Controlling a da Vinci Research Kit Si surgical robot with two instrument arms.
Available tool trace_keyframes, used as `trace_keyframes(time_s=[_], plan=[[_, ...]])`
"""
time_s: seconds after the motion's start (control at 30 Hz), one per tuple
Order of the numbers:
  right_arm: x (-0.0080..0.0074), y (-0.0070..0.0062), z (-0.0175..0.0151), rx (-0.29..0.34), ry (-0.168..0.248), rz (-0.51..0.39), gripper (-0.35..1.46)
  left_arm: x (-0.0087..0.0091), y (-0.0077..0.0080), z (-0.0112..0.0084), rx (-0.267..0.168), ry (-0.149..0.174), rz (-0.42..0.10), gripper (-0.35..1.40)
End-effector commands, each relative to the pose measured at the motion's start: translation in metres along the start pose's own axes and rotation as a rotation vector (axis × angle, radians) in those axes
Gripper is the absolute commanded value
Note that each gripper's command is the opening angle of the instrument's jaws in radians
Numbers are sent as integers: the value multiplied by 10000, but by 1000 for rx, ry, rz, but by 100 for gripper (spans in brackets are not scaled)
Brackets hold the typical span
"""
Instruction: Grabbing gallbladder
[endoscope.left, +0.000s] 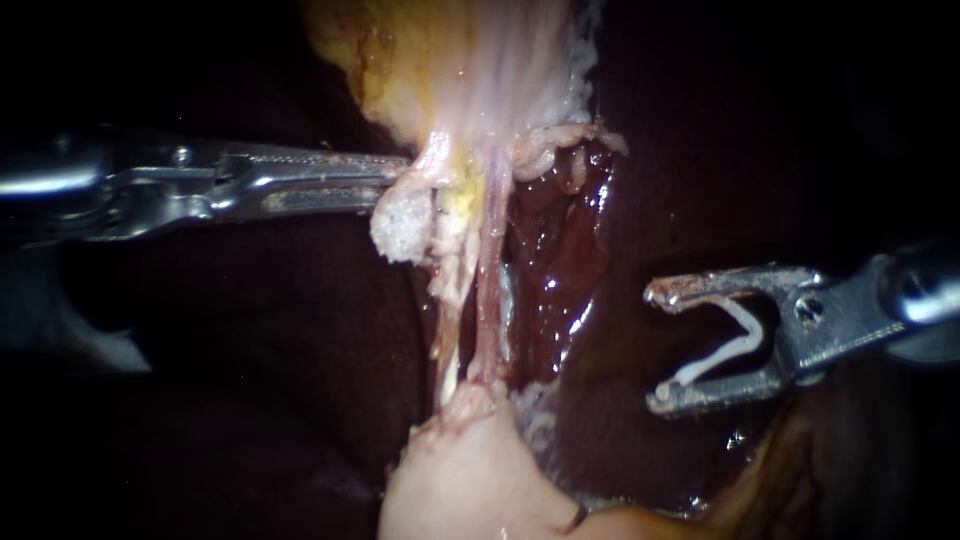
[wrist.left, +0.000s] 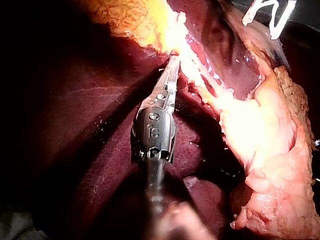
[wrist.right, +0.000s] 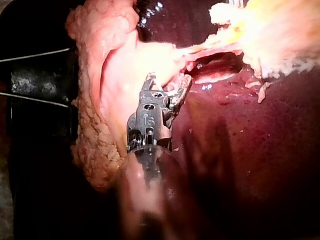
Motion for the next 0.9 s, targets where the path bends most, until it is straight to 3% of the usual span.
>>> trace_keyframes(time_s=[0.03,0.17,0.2,0.27,0.4,0.47,0.73,0.9], plan=[[0,0,0,0,0,0,46,0,0,0,0,0,1,-35],[0,0,0,0,0,0,46,0,-1,0,-1,0,1,-35],[0,0,0,0,0,0,46,0,-2,0,-2,0,1,-18],[0,0,0,0,0,0,46,0,-4,0,-3,-2,19,-5],[0,0,0,0,0,0,46,0,-5,-6,-9,1,61,44],[0,0,0,0,0,0,46,-1,-6,-12,-13,5,79,54],[0,0,0,0,0,0,46,-1,-3,-47,-22,4,79,76],[0,0,0,0,0,0,46,3,6,-46,-19,8,76,79]])
